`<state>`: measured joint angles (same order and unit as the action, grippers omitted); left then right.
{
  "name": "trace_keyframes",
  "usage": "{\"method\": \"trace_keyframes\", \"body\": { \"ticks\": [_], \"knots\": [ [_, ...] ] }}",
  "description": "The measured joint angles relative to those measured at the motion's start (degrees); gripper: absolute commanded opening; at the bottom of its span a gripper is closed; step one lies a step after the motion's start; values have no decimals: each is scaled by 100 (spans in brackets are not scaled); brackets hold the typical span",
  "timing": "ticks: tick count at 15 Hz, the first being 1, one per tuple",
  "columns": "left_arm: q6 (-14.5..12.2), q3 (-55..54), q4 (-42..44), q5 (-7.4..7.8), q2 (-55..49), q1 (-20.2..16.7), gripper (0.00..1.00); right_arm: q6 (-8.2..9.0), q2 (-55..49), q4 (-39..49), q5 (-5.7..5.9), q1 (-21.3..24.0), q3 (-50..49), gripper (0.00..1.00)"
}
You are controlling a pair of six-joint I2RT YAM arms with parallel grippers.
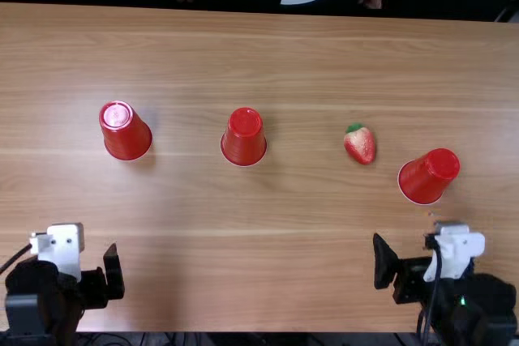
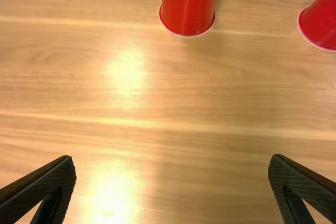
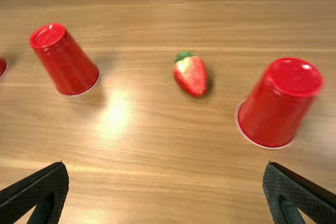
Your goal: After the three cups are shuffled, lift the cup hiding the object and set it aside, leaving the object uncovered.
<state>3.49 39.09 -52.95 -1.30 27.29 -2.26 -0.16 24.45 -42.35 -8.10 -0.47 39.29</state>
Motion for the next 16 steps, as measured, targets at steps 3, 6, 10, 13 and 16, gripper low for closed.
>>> {"method": "trace_keyframes", "body": {
  "ticks": [3,6,10,13,16],
  "knots": [
    [48,-501,289,-2,-730,2,100,-20,-1117,46,2,63,-315,100],
    [98,-962,514,-2,-1716,-11,100,-33,-1904,31,13,63,-951,100],
    [125,-1495,566,-2,-2682,-50,100,-39,-2404,-4,17,68,-1355,100],
    [122,-1589,1147,0,-2682,-85,100,-59,-2404,457,17,251,-1423,100],
    [122,-2420,3023,4,-2684,-85,100,-57,-2404,2653,17,251,-2166,100]
  ]
}}
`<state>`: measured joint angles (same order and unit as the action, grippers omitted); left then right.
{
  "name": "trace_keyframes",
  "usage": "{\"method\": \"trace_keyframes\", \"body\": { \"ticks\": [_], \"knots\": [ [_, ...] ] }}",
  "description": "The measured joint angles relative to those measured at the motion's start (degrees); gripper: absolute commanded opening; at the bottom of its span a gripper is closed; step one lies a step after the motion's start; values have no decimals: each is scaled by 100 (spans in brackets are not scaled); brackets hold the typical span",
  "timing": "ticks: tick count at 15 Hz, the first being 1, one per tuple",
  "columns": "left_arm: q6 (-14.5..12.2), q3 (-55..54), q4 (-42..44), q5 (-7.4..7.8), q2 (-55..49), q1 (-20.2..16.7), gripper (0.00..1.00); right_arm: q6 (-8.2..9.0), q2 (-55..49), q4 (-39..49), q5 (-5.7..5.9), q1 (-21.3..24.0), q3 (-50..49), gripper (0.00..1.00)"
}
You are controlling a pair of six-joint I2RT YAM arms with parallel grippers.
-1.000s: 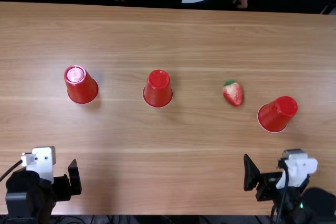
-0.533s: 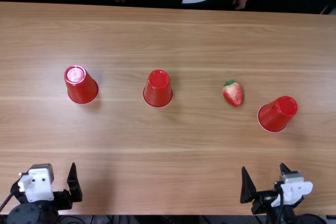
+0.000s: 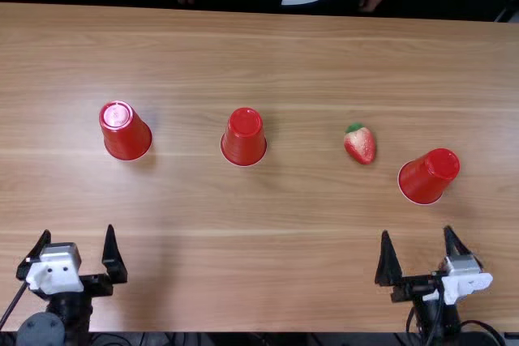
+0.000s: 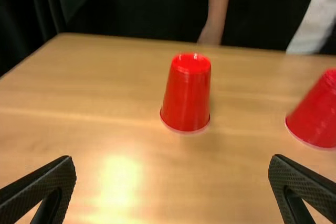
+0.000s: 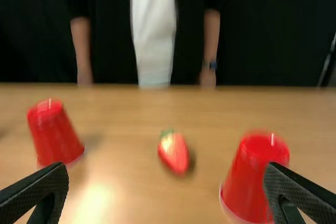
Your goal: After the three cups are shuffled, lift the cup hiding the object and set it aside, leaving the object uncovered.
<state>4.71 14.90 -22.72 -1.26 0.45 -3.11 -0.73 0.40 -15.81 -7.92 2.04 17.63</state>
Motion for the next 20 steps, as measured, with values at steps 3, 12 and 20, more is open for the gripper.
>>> {"method": "trace_keyframes", "body": {
  "ticks": [3,12,20],
  "knots": [
    [-4,-739,1567,2,2,2,100,4,0,2111,0,0,-811,100],
    [-17,-1425,1937,22,13,2,100,-2,0,1875,0,0,-1622,100],
    [-2,-1425,1937,20,11,2,100,-2,0,1878,0,0,-1622,100]
  ]
}}
